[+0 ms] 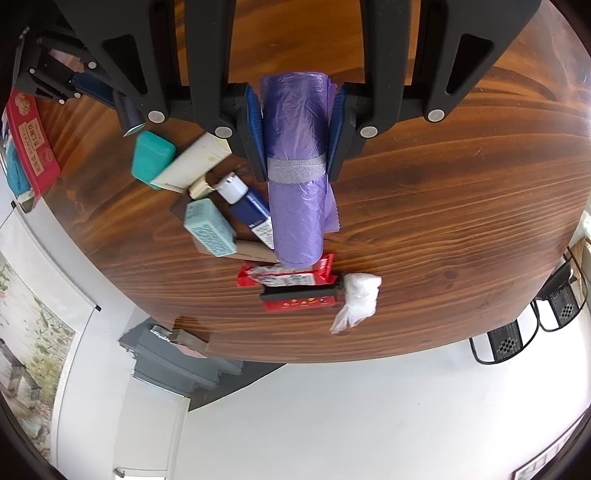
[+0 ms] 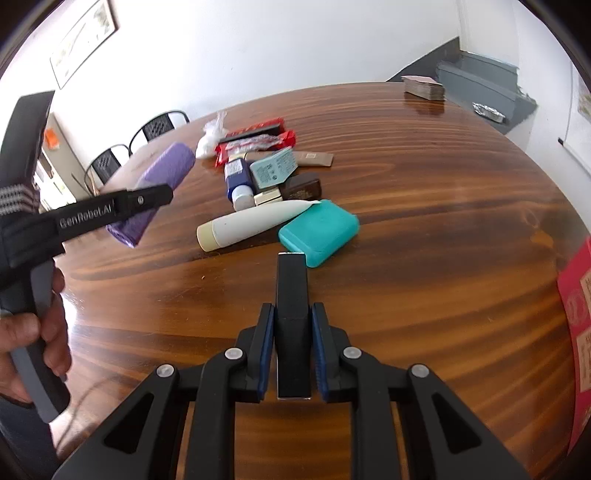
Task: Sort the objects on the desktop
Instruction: 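Carry the purple roll and black tube to the tin box and open both grippers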
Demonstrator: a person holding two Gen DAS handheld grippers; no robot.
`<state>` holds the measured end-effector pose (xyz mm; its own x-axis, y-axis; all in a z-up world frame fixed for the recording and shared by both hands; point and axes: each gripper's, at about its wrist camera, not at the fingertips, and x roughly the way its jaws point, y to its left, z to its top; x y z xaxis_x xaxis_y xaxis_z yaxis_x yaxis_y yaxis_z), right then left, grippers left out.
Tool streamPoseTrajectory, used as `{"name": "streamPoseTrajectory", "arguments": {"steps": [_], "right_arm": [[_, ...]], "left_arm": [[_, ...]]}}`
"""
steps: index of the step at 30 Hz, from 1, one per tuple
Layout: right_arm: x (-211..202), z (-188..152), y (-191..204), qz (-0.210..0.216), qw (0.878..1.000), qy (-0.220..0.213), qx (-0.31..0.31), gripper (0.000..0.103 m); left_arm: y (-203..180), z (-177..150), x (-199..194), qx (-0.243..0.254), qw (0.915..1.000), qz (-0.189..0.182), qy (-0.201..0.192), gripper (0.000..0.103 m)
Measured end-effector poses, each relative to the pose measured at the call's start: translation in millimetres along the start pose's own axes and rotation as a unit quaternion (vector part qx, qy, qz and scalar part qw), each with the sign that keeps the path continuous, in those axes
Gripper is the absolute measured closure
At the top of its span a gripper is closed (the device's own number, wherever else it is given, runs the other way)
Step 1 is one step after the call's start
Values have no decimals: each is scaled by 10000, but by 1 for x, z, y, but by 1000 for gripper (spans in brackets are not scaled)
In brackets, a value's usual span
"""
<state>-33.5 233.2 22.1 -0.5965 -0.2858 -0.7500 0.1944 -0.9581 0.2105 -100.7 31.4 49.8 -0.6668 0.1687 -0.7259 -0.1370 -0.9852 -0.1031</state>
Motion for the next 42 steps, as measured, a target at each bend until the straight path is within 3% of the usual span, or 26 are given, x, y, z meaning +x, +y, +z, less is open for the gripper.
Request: {"name": "streamPoseTrajectory", "arguments": {"steps": [11, 18, 28, 33, 42], "right_arm": [[-56, -12, -33, -153, 9974, -621, 335, 81], [-109, -23, -84, -575, 9891, -1161, 704, 81], [-190, -53, -176, -1416, 9644, -1691, 1457, 81], [-205, -70, -214, -1616, 9556, -1679, 1801, 81], [-207, -73, -240, -1667, 9509, -1673, 2000, 81]], "left_arm": [[-50, -13, -19, 301, 9990, -339, -67, 70], [-118, -23, -25, 693, 9942, -829, -7, 70], [-230, -28, -31, 1352, 9773, -1630, 70, 70], [-278, -30, -29, 1639, 9680, -1893, 174, 70], [-345, -26, -28, 2080, 9518, -2244, 193, 70]]}}
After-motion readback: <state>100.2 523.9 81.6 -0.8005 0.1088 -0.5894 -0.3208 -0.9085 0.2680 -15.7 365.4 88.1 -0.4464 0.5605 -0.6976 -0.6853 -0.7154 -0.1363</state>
